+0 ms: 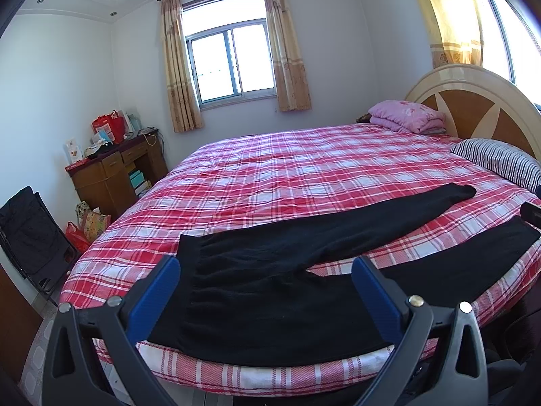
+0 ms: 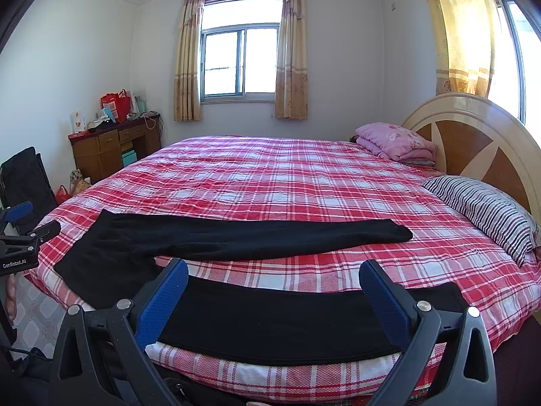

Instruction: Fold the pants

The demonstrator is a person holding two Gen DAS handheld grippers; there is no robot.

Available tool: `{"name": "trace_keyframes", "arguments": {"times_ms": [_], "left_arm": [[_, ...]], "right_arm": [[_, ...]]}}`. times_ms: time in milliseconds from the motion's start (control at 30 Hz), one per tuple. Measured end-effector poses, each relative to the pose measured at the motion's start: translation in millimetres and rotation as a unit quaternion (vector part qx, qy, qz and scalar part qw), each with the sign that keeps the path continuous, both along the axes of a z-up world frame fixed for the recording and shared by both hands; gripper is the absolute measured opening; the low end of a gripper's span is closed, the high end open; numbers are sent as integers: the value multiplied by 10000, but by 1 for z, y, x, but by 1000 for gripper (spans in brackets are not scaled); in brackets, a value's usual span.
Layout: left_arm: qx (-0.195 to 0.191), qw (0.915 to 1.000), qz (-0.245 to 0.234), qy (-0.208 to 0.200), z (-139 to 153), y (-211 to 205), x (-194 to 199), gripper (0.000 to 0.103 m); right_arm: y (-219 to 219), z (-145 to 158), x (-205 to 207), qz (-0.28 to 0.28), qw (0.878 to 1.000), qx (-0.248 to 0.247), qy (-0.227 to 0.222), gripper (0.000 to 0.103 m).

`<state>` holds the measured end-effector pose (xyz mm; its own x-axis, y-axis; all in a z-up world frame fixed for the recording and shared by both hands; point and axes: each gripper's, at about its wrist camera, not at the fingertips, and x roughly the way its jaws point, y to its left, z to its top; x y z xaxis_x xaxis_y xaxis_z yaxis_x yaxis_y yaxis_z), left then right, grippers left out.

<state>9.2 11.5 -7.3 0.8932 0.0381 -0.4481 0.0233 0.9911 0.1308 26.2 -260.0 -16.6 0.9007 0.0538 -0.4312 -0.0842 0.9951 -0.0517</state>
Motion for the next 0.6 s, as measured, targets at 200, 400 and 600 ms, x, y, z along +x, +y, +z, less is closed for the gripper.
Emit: {"name": "trace_keyframes", "arguments": {"times_ms": [200, 400, 600], "left_arm": [[-3, 10000, 12, 10, -1, 2, 1, 103], [17, 10000, 10, 38, -3, 2, 1, 103], [18, 10000, 12, 41, -3, 1, 2, 103]], "right_arm": [[0, 0, 0, -2, 10000, -2, 8, 102], [0, -1, 0, -2, 10000, -11, 18, 102], [0, -1, 1, -6, 10000, -9, 29, 102]]}}
